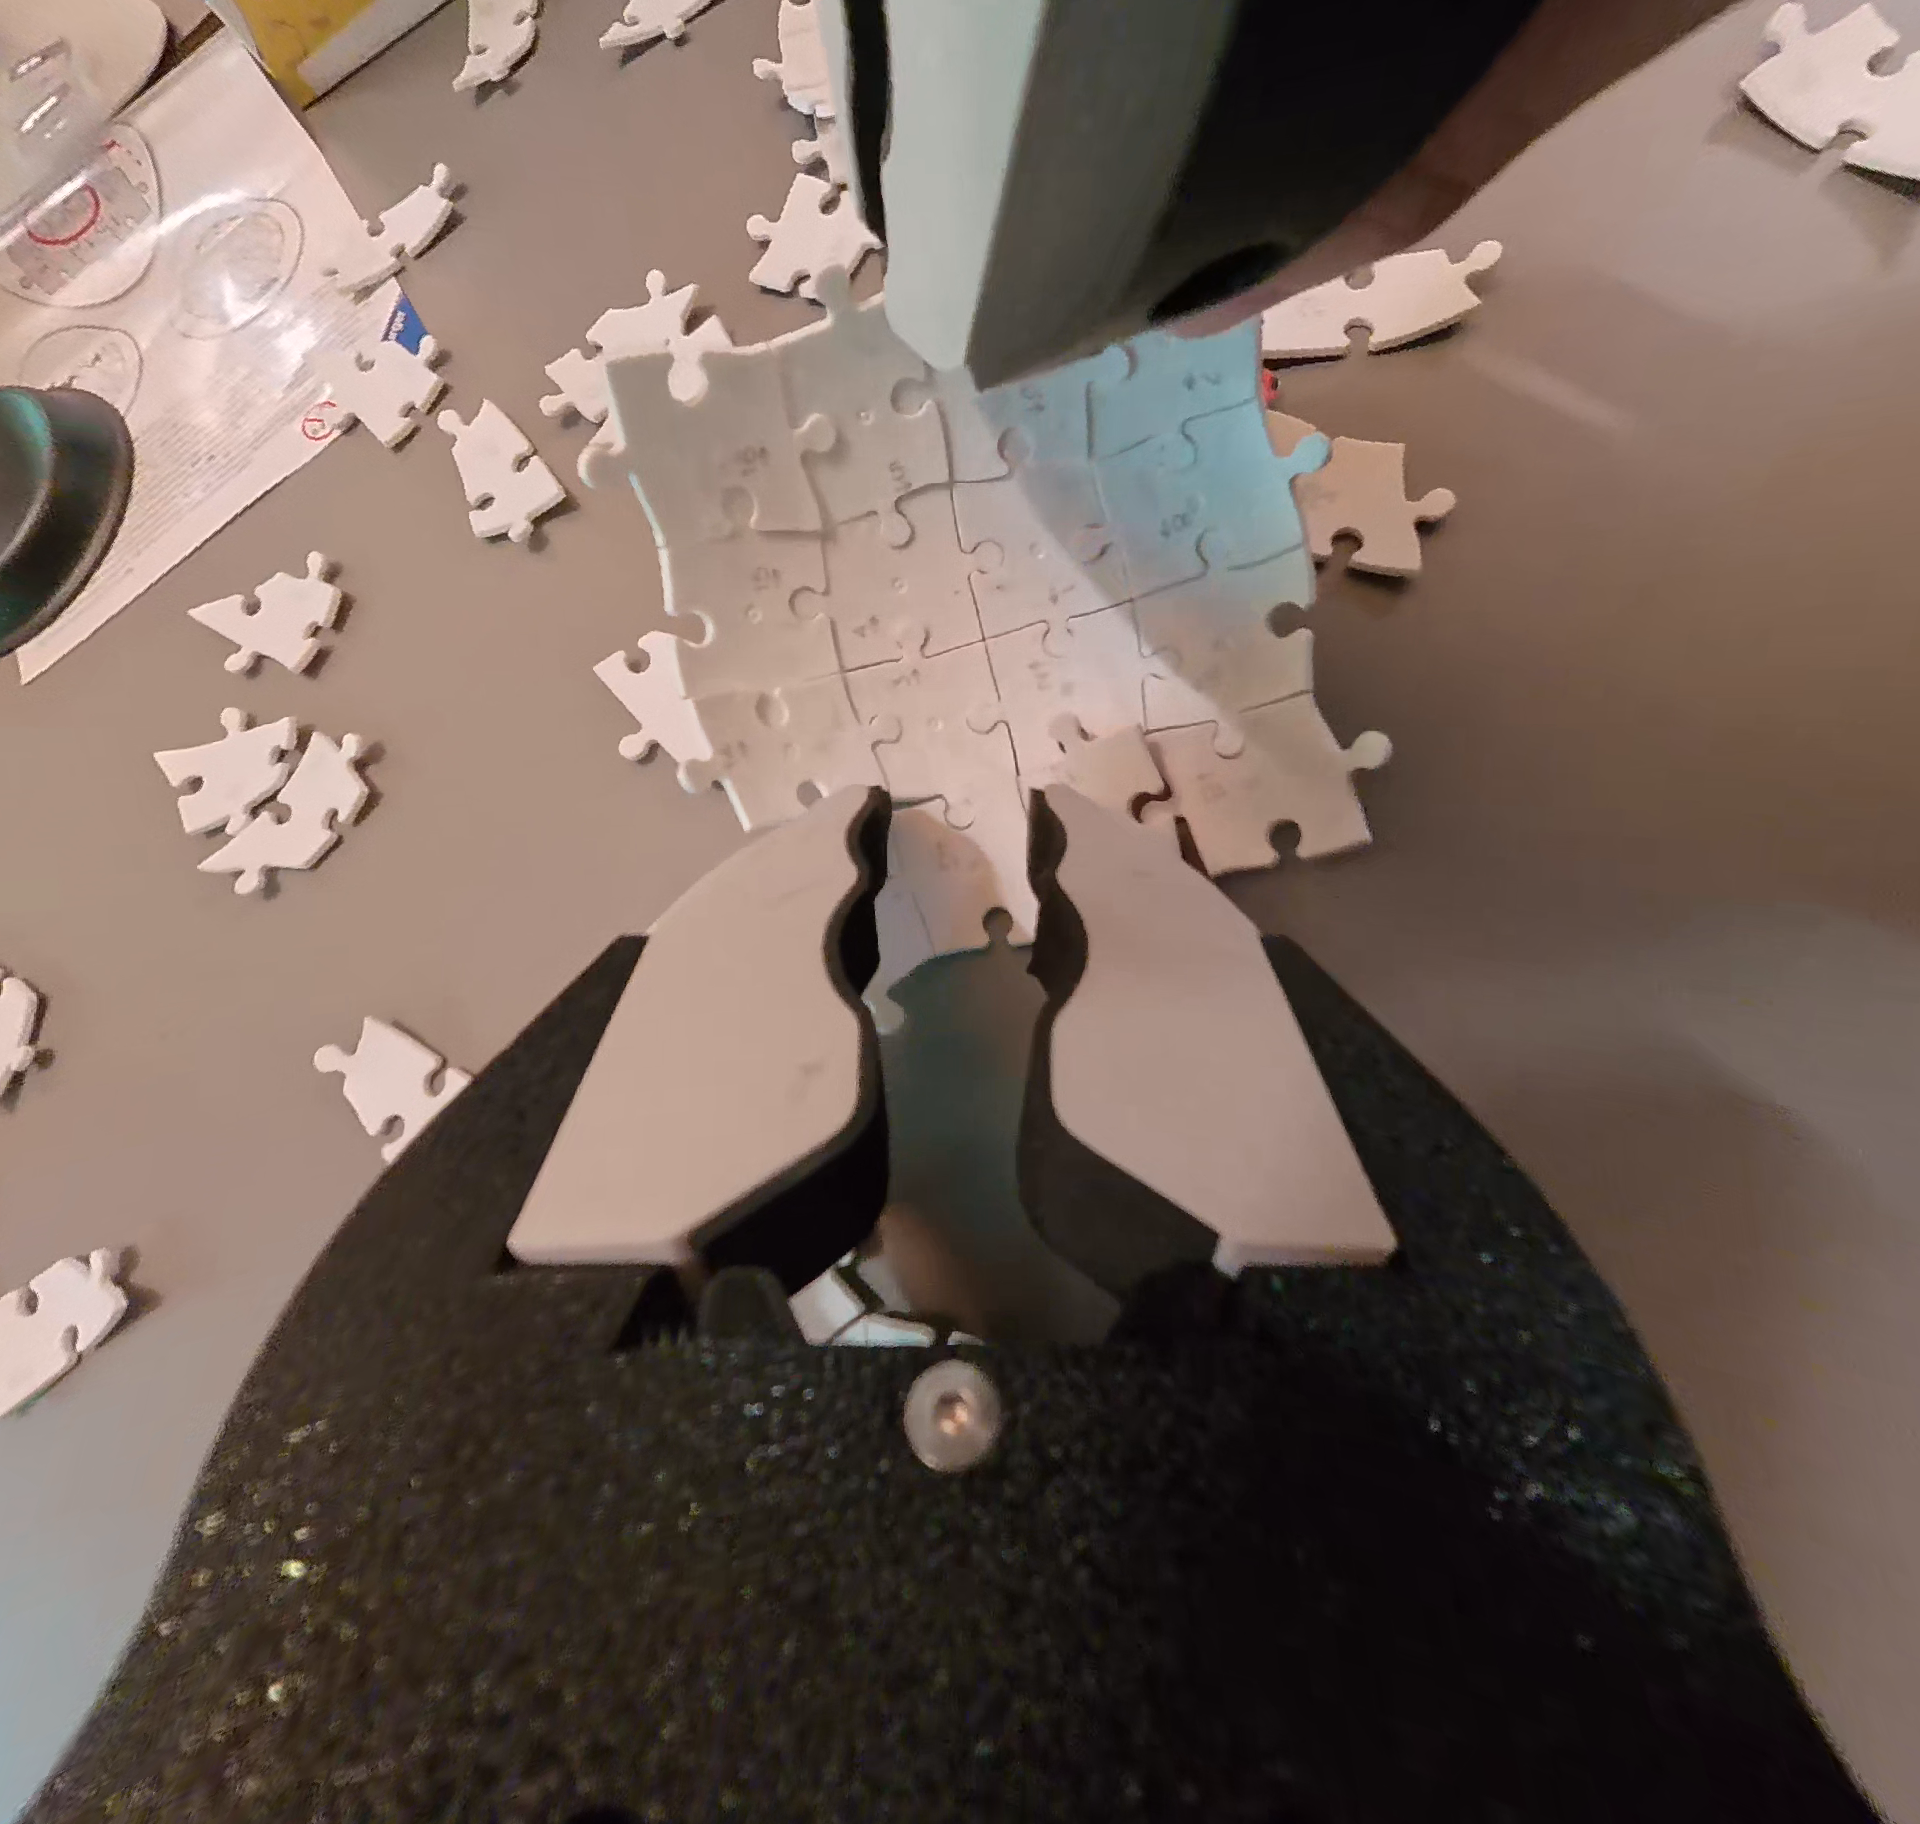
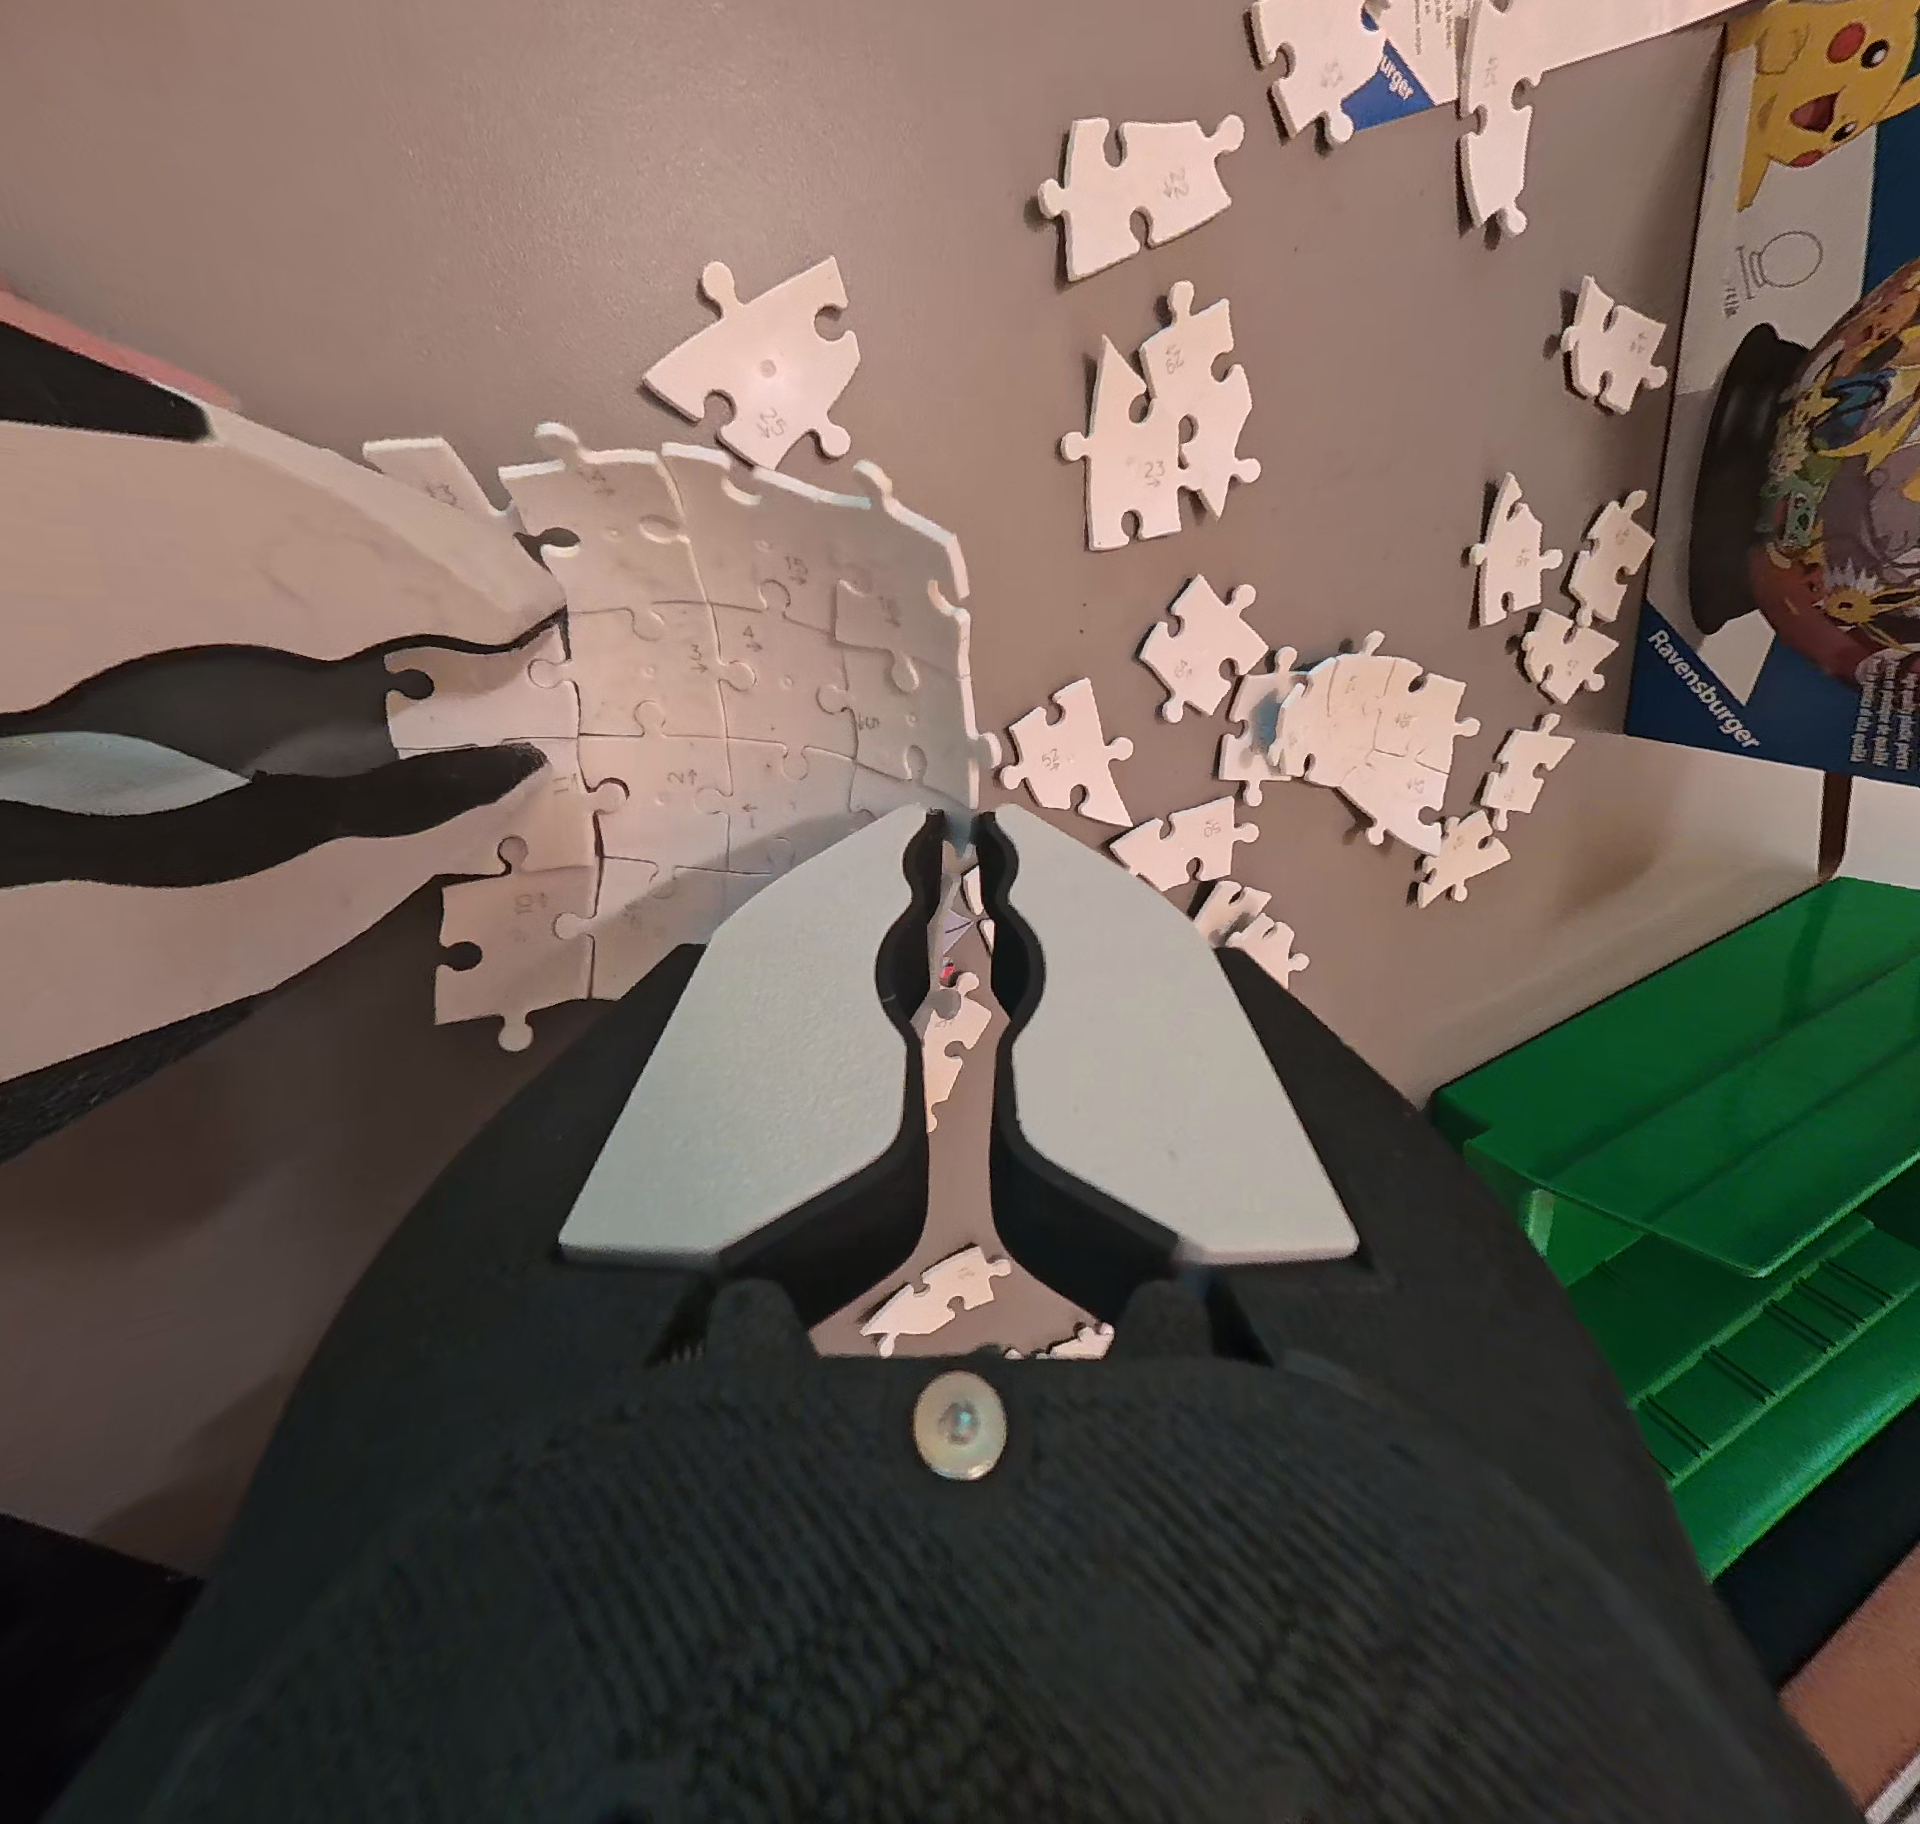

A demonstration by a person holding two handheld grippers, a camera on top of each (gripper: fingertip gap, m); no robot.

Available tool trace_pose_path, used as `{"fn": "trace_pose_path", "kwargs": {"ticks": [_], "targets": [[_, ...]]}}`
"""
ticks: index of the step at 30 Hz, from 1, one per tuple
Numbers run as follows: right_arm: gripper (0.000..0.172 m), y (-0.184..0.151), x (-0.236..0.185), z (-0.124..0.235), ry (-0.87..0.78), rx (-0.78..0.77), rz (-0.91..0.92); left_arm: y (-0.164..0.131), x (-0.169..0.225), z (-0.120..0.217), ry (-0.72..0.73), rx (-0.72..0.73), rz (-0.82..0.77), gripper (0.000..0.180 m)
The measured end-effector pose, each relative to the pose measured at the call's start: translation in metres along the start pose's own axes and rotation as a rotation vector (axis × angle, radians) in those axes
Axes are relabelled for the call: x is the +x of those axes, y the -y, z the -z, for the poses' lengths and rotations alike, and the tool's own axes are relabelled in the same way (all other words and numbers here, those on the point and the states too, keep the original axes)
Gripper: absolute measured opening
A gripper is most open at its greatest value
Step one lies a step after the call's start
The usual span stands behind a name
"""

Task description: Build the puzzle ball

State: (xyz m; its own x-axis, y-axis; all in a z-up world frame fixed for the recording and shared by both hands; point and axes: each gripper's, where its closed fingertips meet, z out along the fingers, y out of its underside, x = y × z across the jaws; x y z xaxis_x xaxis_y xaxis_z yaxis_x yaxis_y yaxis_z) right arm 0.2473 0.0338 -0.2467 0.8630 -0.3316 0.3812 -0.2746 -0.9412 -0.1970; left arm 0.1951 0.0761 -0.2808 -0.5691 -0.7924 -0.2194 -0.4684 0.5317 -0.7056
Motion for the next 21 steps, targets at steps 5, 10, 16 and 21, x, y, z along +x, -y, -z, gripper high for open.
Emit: {"fn": "trace_pose_path", "kwargs": {"ticks": [5,10,16,21], "targets": [[0.006,0.000,0.000,0.000,-0.015,-0.003,0.013,0.004,0.002,0.004,0.010,0.032,-0.016,0.026],[0.007,-0.002,0.001,-0.001,-0.023,-0.004,0.018,0.008,0.008,0.014,-0.032,0.077,-0.045,0.016],[0.006,0.001,-0.001,0.000,-0.017,0.003,0.021,0.006,0.017,0.005,-0.097,0.059,-0.095,0.001],[0.006,0.001,-0.003,0.001,-0.004,0.005,0.019,0.007,0.022,0.001,-0.125,0.053,-0.122,0.000]]}}
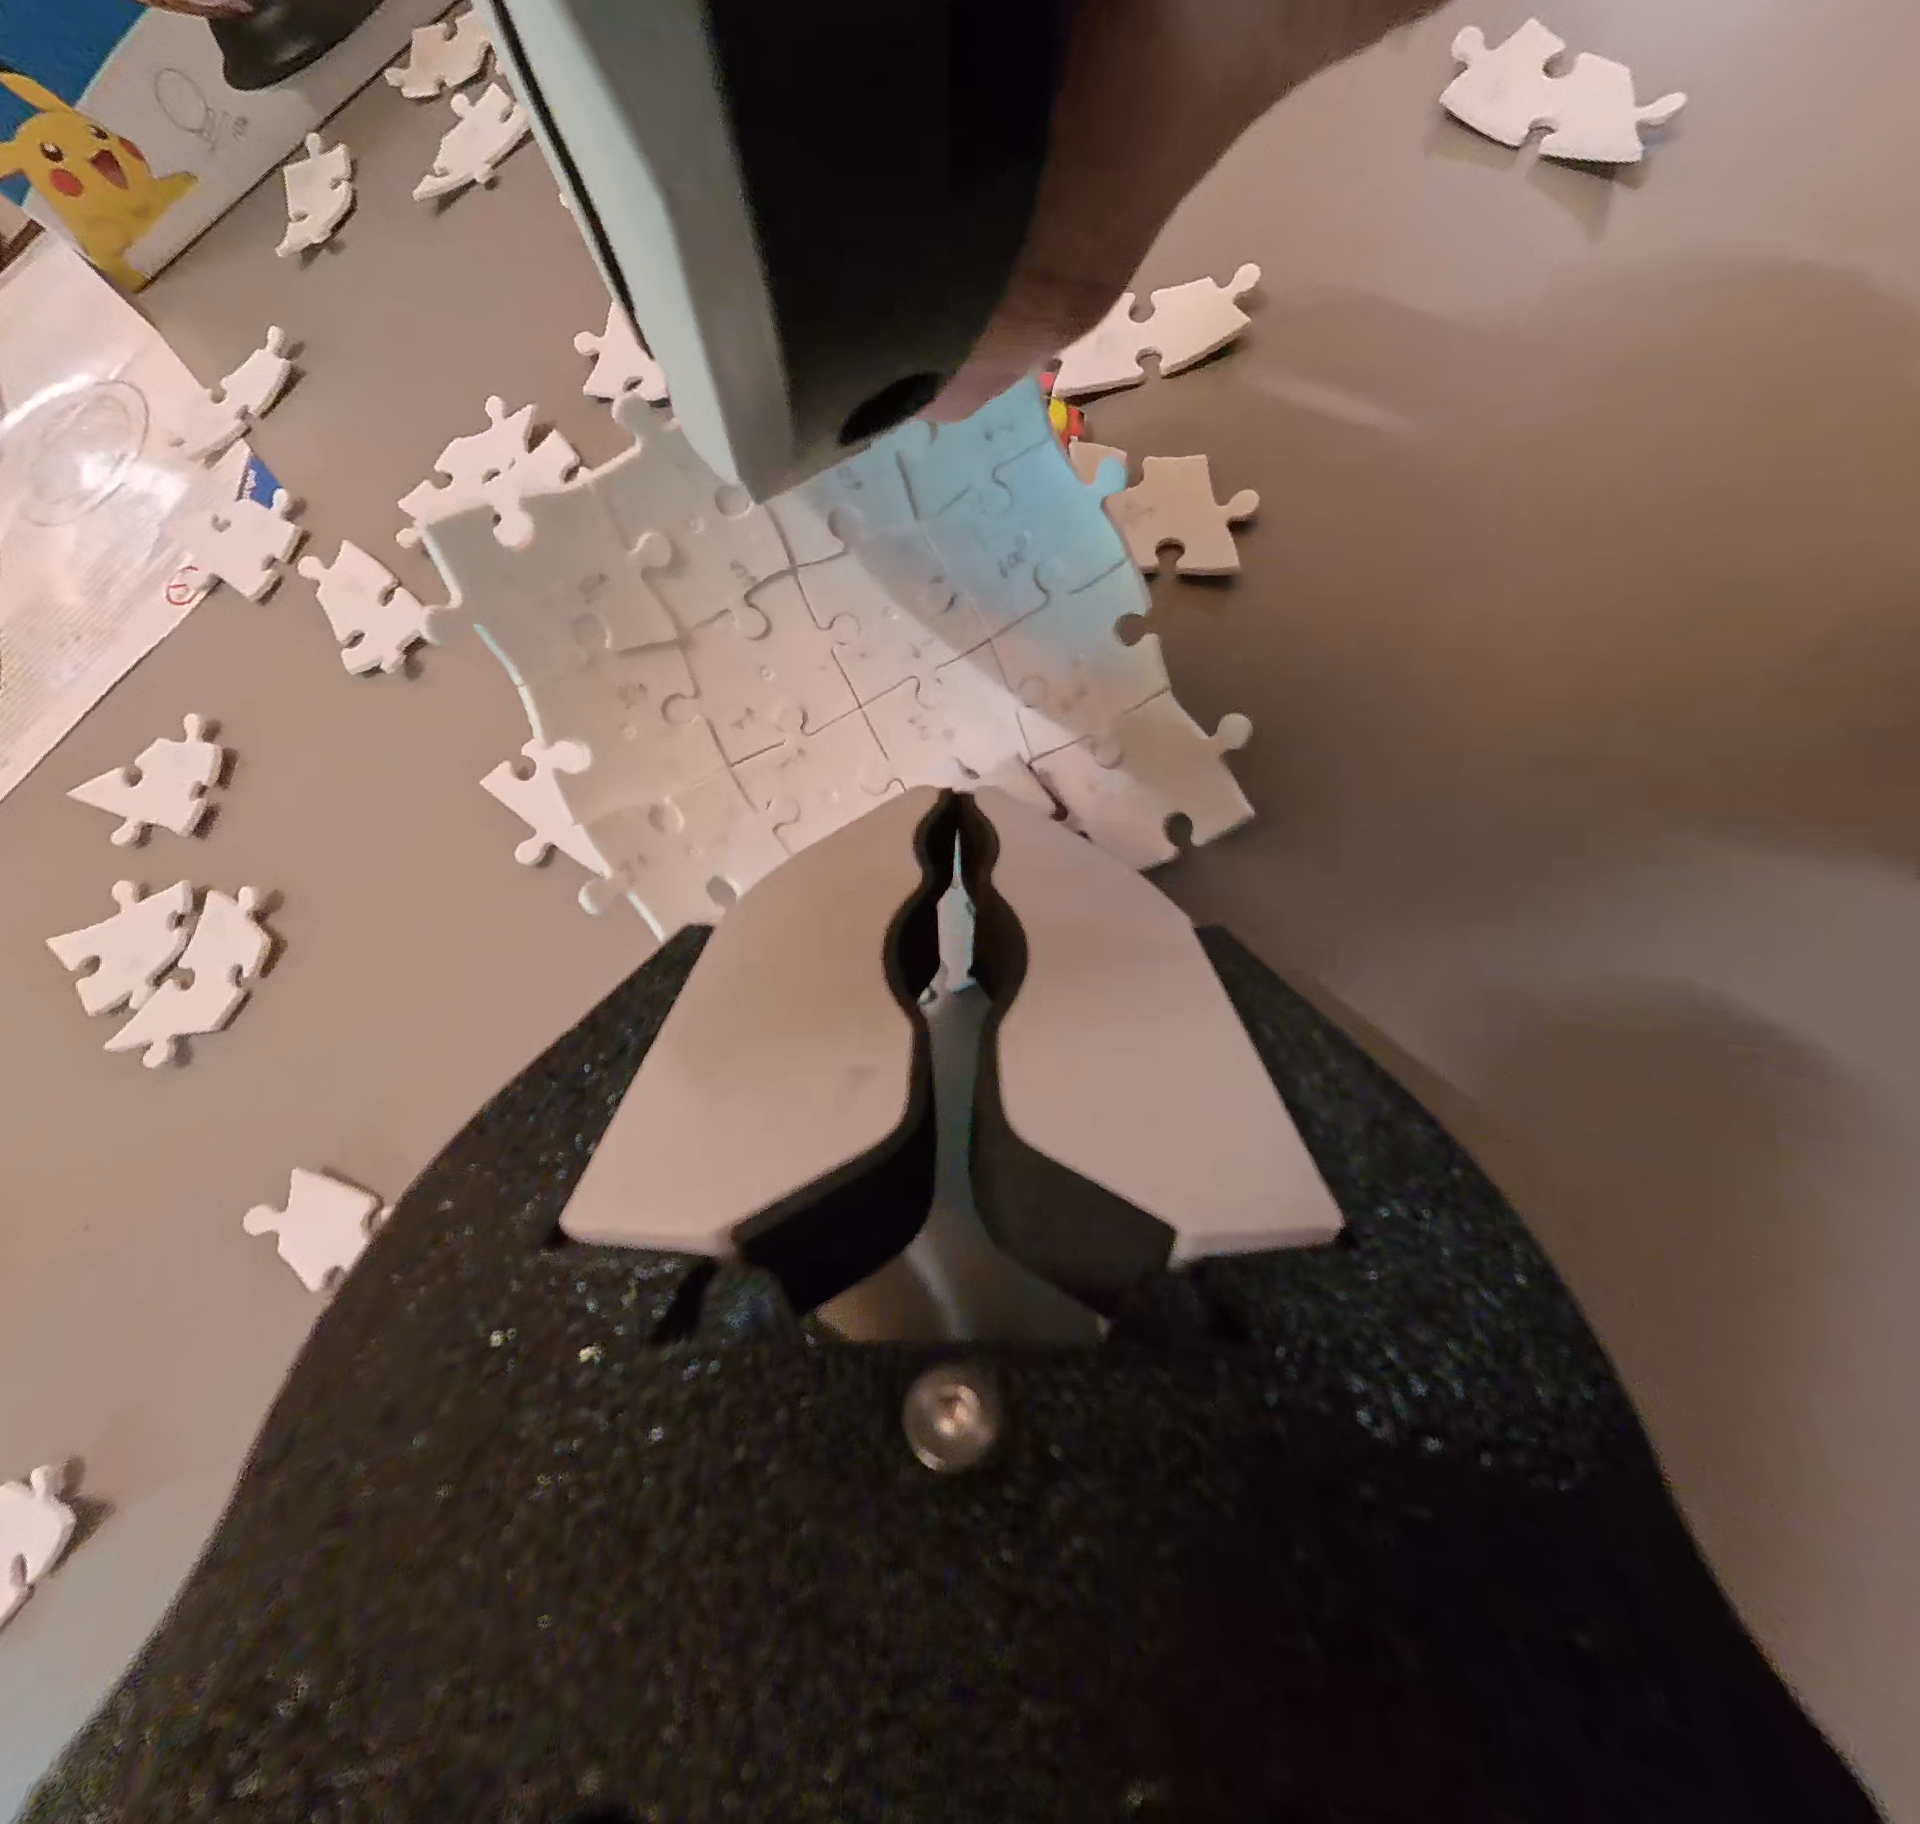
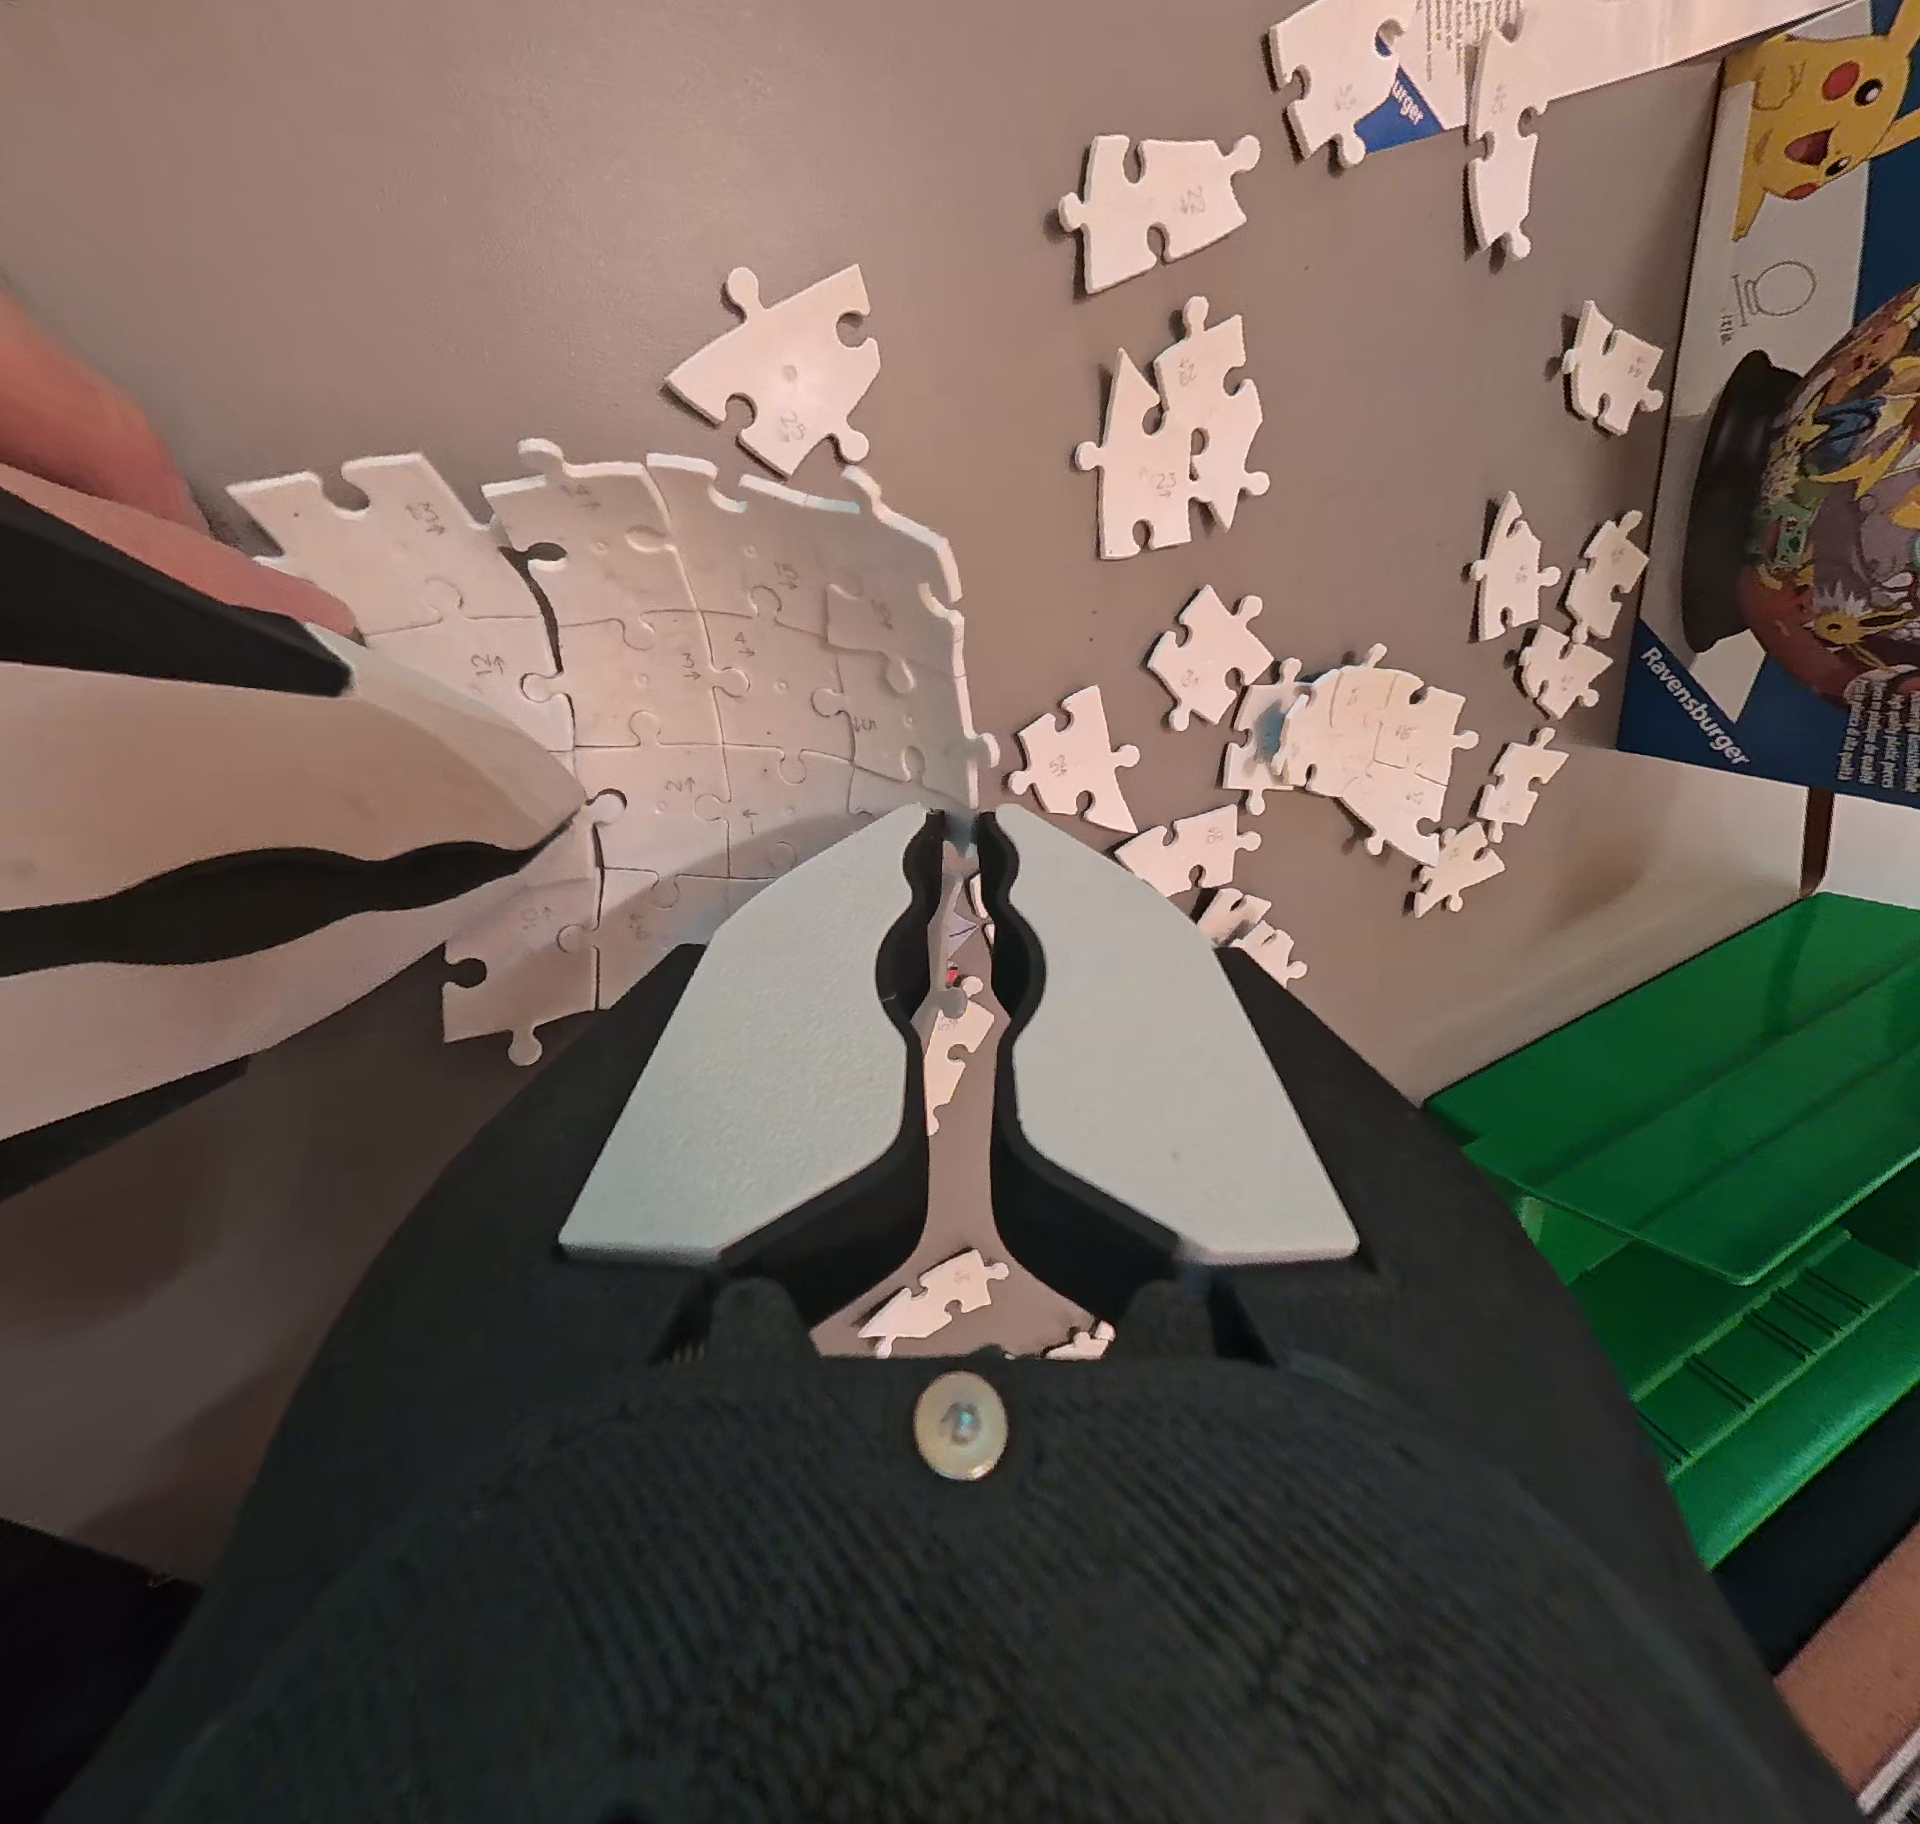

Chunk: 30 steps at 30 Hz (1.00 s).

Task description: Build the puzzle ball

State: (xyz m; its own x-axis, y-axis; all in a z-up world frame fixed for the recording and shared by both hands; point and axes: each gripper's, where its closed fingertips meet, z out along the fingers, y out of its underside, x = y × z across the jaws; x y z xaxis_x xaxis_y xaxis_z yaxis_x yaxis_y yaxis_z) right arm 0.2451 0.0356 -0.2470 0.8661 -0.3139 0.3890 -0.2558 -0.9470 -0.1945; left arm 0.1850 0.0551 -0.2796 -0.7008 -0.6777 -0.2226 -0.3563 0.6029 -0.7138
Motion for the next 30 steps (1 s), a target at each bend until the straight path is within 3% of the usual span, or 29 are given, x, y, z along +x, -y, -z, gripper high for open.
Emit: {"fn": "trace_pose_path", "kwargs": {"ticks": [8,21,30], "targets": [[0.006,0.000,0.000,-0.001,0.011,0.002,0.002,-0.003,0.004,-0.003,-0.047,-0.036,-0.019,0.000],[0.006,-0.001,0.000,-0.003,0.036,0.009,-0.010,-0.003,0.004,-0.003,-0.009,-0.104,-0.189,0.000],[0.007,-0.006,0.001,-0.008,0.043,0.001,-0.013,0.018,-0.010,0.024,-0.076,0.123,0.002,0.015]]}}
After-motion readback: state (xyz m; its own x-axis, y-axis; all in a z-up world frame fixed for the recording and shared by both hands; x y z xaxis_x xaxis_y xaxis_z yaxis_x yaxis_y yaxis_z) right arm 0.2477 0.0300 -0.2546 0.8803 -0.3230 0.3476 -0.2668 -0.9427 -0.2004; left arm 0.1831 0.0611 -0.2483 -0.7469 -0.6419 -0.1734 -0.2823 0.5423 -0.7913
